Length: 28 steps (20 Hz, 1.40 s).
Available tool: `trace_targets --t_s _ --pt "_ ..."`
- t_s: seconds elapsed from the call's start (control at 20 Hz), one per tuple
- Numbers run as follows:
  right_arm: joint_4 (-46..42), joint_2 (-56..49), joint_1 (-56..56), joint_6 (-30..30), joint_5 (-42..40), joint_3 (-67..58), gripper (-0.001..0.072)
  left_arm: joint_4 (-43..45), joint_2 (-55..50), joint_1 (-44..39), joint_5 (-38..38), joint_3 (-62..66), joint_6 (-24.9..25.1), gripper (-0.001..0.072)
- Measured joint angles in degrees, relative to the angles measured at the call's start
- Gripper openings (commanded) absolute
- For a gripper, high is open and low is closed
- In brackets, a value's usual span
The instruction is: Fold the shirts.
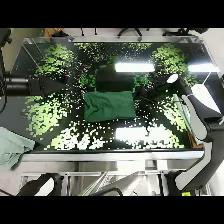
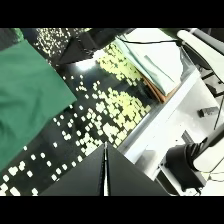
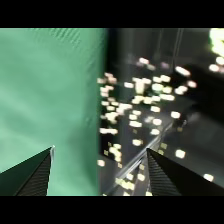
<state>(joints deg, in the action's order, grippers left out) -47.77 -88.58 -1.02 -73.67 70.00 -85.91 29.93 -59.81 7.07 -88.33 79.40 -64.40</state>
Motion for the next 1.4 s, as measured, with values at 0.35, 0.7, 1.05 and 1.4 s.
trace_targets --t_s 0.35,0.7,1.05,1.4 --pt "9.79 -5.18 -1.55 5.18 -0.11 0.94 0.0423 0.11 4.11 0.09 2.12 -8.02 1.09 0.0012" --pt "14.25 -2.84 -4.02 9.94 -0.26 -1.07 0.0023 0.00 4.81 0.09 4.07 -12.66 1.31 0.0012" --pt "14.82 10.78 5.70 5.20 1.03 -14.36 0.0023 -0.02 4.85 0.09 4.28 -13.25 1.49 0.0011" --pt "13.88 16.57 28.13 -2.38 -3.69 -20.17 0.0023 -0.02 4.85 0.09 4.28 -13.29 2.51 0.0012"
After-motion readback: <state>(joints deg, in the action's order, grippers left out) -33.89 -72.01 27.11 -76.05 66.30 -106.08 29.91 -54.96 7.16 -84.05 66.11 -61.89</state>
